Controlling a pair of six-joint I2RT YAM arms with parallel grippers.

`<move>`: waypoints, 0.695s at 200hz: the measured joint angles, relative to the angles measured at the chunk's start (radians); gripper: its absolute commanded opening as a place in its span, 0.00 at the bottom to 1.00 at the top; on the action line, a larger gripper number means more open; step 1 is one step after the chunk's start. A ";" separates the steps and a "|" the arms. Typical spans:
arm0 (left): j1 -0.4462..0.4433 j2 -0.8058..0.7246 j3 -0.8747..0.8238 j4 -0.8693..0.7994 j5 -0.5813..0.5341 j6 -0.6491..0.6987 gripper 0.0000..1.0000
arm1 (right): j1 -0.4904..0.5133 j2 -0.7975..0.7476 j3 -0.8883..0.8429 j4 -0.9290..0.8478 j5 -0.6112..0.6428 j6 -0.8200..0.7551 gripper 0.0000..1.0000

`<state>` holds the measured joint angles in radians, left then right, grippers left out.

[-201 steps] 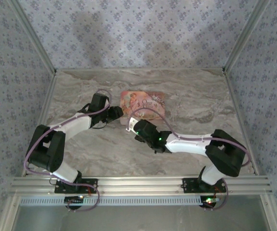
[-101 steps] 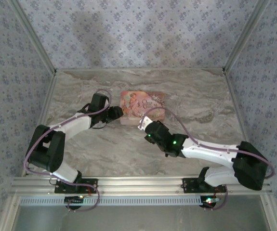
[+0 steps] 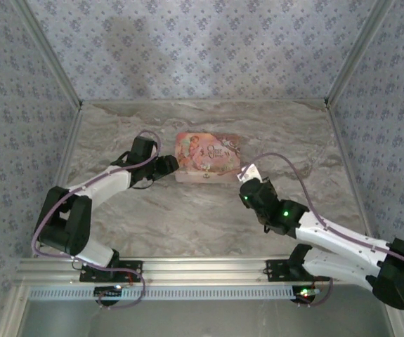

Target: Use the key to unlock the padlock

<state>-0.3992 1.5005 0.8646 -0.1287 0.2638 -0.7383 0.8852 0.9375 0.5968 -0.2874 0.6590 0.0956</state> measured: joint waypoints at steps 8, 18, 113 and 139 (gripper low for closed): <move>0.000 -0.005 0.000 -0.003 0.000 0.003 0.58 | -0.023 -0.010 -0.005 -0.011 -0.002 0.017 0.00; 0.000 -0.012 0.000 -0.003 -0.003 0.005 0.58 | -0.055 -0.019 -0.006 -0.024 -0.011 0.039 0.00; 0.000 -0.108 -0.024 -0.010 -0.003 0.003 0.59 | -0.407 0.032 -0.034 -0.021 -0.285 0.257 0.00; 0.000 -0.134 -0.040 -0.010 -0.003 -0.007 0.59 | -0.461 0.069 -0.060 0.018 -0.367 0.298 0.00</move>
<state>-0.3992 1.3663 0.8249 -0.1390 0.2607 -0.7456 0.4244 1.0069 0.5365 -0.2695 0.2920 0.3939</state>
